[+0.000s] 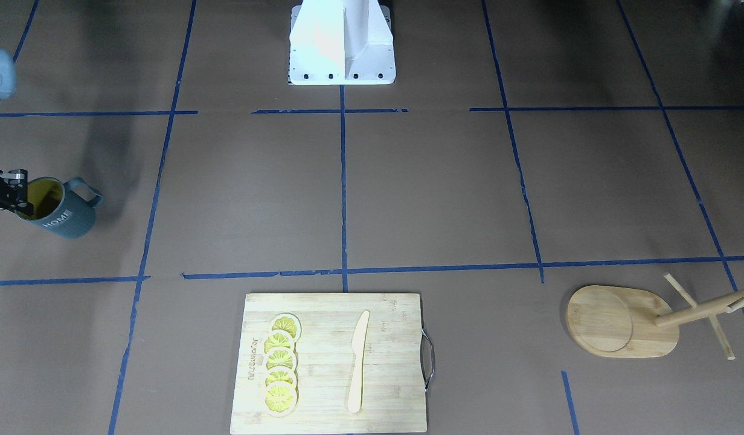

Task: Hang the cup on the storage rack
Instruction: 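Carry the teal mug with the right gripper toward the table center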

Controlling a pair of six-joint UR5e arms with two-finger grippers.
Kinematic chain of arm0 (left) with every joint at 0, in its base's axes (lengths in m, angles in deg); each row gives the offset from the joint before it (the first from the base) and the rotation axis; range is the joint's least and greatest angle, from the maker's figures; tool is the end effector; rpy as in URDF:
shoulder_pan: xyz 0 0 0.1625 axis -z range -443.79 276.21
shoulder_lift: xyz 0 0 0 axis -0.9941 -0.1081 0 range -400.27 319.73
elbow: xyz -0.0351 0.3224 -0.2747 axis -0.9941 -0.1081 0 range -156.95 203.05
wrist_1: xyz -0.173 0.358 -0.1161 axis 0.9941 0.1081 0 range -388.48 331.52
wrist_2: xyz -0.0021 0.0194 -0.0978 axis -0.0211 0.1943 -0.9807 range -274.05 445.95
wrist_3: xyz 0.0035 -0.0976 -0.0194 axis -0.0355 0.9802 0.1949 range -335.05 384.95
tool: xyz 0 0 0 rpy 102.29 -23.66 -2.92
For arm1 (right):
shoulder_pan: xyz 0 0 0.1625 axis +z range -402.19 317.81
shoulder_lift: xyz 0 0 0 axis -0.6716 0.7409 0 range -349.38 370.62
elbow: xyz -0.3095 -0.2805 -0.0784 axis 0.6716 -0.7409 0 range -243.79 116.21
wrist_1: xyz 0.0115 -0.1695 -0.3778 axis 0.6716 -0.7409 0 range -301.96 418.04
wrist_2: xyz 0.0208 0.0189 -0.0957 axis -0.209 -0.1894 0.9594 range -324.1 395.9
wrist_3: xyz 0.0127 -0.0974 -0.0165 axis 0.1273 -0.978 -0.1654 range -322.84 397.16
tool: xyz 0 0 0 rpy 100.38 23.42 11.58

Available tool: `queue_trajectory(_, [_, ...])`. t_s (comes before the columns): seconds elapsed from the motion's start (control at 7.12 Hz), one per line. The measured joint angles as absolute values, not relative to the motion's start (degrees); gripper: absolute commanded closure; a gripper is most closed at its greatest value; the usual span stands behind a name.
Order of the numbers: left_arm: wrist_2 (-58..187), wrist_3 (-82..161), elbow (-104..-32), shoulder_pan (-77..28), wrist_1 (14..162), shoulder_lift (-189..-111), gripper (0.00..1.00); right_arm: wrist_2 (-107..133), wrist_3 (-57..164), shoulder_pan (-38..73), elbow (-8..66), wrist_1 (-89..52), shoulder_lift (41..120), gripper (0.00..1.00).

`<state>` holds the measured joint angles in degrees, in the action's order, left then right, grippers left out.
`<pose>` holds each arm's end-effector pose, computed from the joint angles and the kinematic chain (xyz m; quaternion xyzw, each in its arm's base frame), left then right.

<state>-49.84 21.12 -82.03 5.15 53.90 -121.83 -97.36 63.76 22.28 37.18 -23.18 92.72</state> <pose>-0.0541 -0.4268 0.6087 0.0017 0.3891 0.0360 0.9205 -0.1791 -0.5258 0.4745 0.0424 -0.4192 -0.0797 0.9034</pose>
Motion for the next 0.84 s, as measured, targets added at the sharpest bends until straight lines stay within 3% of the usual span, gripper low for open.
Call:
queue_trajectory(0.42, [-49.8,21.1,-82.4,5.2,54.0,-122.0,0.00,-89.5,87.6,9.9,38.2,-24.2,79.4,1.00])
queue_trajectory(0.84, [-49.8,21.1,-82.5,5.2,54.1,-122.2,0.00,-77.3,100.1,-4.4,37.4,-33.8,65.2,1.00])
